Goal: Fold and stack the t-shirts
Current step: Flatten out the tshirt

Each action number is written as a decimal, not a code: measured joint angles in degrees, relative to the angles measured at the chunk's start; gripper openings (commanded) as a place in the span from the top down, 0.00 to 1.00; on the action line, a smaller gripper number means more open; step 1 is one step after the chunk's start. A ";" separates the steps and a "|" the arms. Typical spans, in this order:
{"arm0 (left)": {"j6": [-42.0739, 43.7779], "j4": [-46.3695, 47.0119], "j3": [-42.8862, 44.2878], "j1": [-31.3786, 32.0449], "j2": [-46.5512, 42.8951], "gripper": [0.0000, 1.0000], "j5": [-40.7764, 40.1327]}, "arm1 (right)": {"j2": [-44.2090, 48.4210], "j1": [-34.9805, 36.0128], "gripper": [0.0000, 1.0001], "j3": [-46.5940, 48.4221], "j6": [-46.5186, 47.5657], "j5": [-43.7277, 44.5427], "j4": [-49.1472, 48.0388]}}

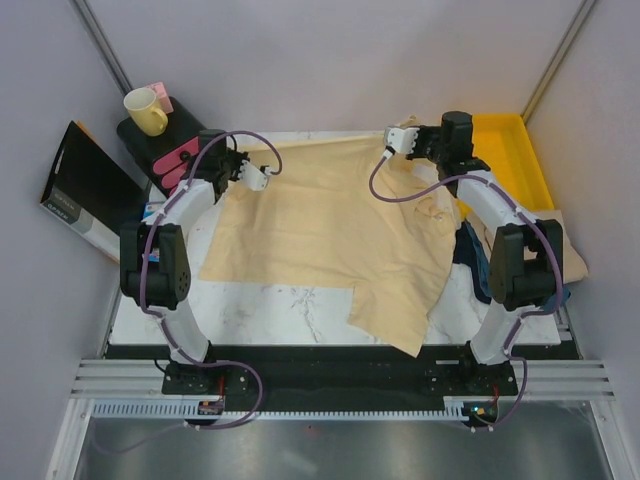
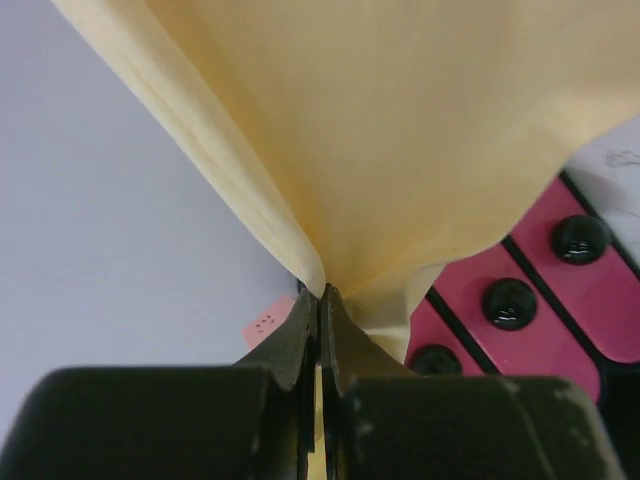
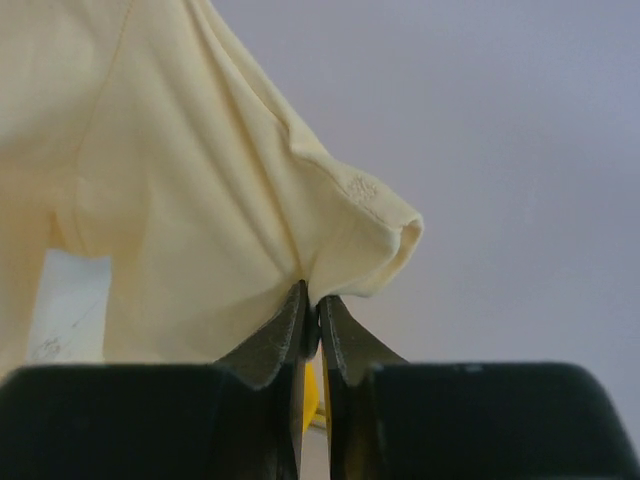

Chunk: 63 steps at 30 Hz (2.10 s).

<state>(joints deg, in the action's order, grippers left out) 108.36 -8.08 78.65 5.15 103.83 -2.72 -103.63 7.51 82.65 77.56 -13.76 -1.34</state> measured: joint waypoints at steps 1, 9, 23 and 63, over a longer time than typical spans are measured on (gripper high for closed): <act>0.55 2.60 0.00 0.07 0.74 0.98 -0.48 | -0.55 0.28 0.75 -0.11 0.04 0.83 -2.05; 3.82 24.92 -0.31 1.70 8.83 0.06 -7.93 | -9.60 2.56 0.23 -1.18 0.94 15.15 -31.85; 0.09 42.36 0.48 2.29 13.90 0.00 -13.40 | -13.79 2.95 0.28 7.72 -6.08 34.93 -26.88; 0.55 -12.22 -56.17 3.02 -45.31 0.03 19.63 | 28.96 19.89 0.16 -30.95 -6.08 -0.02 57.29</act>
<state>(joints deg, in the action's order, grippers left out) 108.90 -20.29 22.48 8.16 58.52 16.91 -74.67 27.40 51.70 71.48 -13.78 55.94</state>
